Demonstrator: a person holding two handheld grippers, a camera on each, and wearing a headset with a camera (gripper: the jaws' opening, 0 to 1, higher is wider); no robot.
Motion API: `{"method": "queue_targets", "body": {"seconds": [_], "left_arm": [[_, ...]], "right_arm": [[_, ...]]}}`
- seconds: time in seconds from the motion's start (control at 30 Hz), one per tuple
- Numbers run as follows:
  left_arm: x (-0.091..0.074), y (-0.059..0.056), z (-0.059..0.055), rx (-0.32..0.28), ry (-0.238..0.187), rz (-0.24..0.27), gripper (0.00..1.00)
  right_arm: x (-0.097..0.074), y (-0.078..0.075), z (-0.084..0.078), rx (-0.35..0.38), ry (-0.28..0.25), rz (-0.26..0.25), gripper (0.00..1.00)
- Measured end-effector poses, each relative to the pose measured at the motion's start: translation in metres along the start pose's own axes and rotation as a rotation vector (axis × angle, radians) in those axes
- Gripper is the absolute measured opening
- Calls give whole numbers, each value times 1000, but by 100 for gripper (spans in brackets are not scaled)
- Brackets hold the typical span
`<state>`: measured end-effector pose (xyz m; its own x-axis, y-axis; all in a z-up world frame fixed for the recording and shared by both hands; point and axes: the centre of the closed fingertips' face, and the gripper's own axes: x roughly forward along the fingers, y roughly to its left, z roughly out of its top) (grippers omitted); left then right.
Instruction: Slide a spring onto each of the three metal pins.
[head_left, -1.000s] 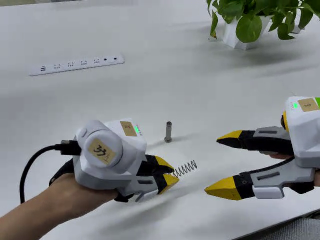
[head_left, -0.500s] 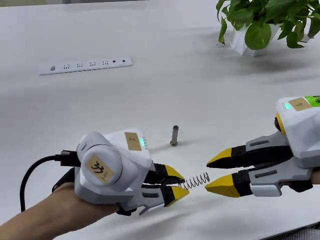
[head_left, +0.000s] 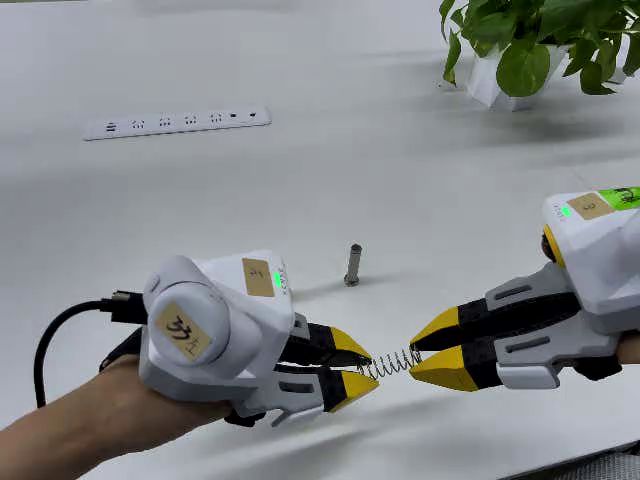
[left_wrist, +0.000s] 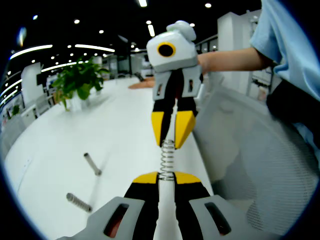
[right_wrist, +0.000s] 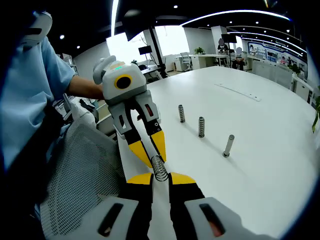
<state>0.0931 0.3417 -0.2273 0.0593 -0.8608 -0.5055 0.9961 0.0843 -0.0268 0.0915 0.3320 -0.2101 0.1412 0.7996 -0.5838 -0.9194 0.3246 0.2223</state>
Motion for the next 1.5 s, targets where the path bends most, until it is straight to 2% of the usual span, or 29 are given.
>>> {"method": "queue_targets", "body": {"seconds": [0.27,0.7,1.13,1.17,1.23,1.27,1.4,1.5], "left_arm": [[1,-2,-2,-9,11,-2,9],[11,-6,-6,-28,46,-12,9],[10,-6,-9,-38,49,-4,9],[9,-7,-9,-37,49,-5,9],[10,-8,-9,-33,50,-8,9],[10,-8,-9,-32,50,-10,9],[12,-10,-7,-29,47,-16,9],[14,-11,-4,-30,38,-16,9]], "right_arm": [[0,4,2,-21,15,0,12],[3,6,10,-163,95,-26,12],[7,8,12,-221,128,-17,12],[7,8,12,-240,133,-17,13],[7,8,13,-246,134,-16,21],[7,8,14,-253,144,-11,24],[8,9,14,-290,187,9,22],[11,8,5,-312,253,32,20]]}}
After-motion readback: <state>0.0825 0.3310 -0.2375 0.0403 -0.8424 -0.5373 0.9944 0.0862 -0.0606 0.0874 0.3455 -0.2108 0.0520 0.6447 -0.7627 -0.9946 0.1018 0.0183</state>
